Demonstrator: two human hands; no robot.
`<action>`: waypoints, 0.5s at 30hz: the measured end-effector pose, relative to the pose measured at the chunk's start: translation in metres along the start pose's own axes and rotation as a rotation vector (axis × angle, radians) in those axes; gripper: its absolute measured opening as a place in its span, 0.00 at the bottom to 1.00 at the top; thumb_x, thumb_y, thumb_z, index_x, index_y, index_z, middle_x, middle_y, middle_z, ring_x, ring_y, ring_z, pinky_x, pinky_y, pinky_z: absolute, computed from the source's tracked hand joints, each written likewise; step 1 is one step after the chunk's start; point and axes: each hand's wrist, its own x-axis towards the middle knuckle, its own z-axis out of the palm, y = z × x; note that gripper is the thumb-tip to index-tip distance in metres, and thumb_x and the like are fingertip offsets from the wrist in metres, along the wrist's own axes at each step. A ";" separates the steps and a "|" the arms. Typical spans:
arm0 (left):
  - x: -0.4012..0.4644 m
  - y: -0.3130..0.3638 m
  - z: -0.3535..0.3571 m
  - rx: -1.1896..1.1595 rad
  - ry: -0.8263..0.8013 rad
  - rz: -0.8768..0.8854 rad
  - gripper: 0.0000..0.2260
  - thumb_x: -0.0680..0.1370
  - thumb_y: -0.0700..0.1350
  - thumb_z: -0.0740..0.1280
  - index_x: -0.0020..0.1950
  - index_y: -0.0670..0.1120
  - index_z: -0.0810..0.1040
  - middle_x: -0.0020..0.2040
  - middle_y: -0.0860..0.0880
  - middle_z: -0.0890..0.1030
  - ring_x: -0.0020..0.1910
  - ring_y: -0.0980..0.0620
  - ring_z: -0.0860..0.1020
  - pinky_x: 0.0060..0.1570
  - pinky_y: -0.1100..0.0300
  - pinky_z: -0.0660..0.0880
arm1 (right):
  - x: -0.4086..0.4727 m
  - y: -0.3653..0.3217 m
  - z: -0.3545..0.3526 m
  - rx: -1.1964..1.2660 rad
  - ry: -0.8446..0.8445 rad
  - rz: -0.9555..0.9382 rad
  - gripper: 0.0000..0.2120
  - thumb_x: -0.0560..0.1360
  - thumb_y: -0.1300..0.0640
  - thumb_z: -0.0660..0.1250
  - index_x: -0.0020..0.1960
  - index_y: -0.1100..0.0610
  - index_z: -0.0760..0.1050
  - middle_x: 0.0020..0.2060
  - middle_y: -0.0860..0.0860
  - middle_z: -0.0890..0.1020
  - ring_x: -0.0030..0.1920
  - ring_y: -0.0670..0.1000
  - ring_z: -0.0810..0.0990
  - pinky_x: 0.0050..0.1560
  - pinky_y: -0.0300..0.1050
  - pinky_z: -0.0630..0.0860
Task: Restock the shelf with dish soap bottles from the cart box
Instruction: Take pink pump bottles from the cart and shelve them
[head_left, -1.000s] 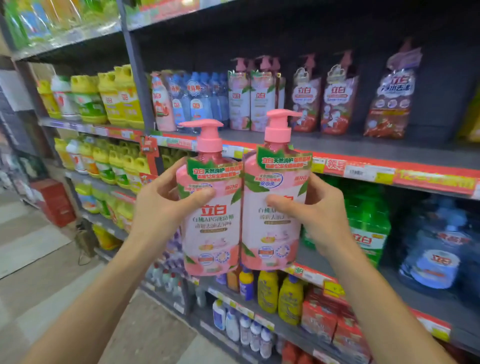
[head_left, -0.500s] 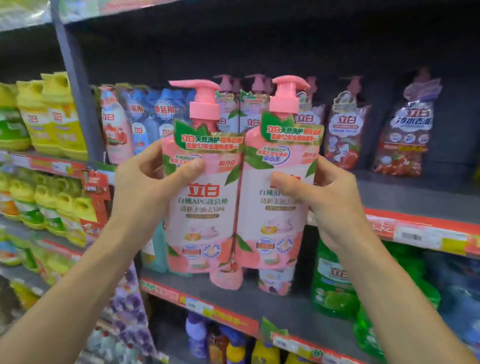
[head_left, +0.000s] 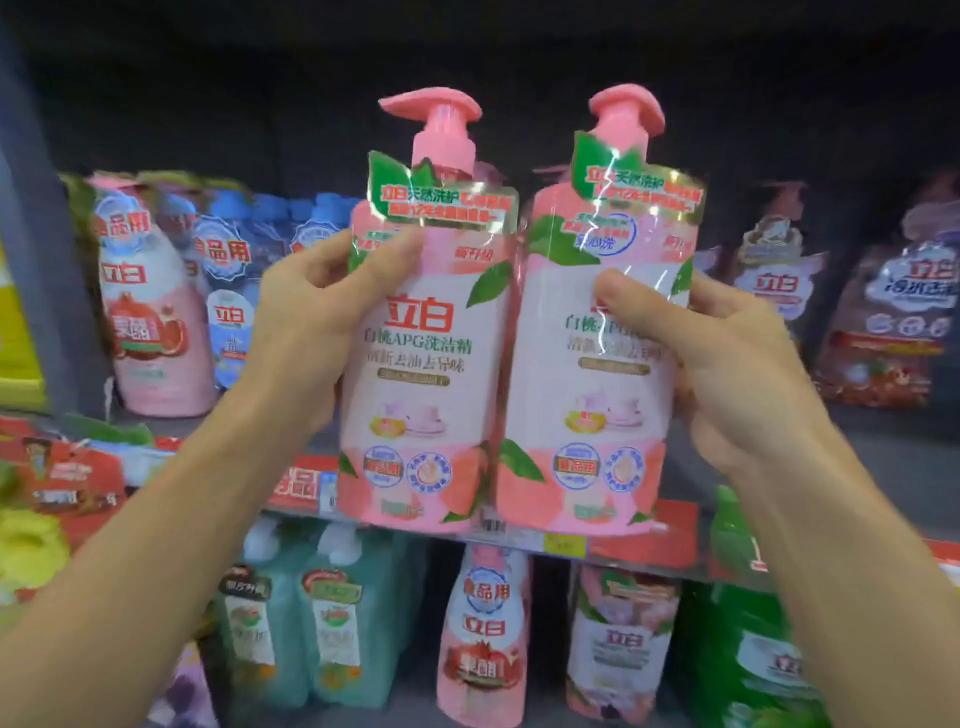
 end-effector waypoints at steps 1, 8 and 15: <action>0.006 -0.002 -0.002 -0.014 -0.013 -0.009 0.12 0.71 0.53 0.74 0.46 0.46 0.83 0.44 0.43 0.86 0.41 0.46 0.85 0.42 0.50 0.82 | 0.005 0.000 0.002 -0.016 0.008 -0.007 0.23 0.58 0.51 0.77 0.52 0.58 0.84 0.47 0.53 0.88 0.48 0.54 0.87 0.47 0.51 0.83; 0.046 -0.021 -0.001 -0.106 -0.130 0.089 0.10 0.72 0.51 0.75 0.48 0.46 0.83 0.44 0.46 0.86 0.44 0.47 0.85 0.42 0.54 0.81 | 0.033 0.004 0.007 -0.113 0.094 -0.088 0.22 0.61 0.53 0.77 0.54 0.57 0.83 0.47 0.52 0.88 0.48 0.53 0.87 0.48 0.50 0.83; 0.057 -0.050 0.002 -0.137 -0.134 0.107 0.10 0.75 0.48 0.71 0.53 0.44 0.81 0.49 0.46 0.86 0.48 0.47 0.85 0.46 0.54 0.81 | 0.041 0.023 0.005 -0.166 0.141 -0.111 0.24 0.60 0.55 0.77 0.55 0.57 0.82 0.48 0.51 0.88 0.49 0.53 0.87 0.47 0.51 0.84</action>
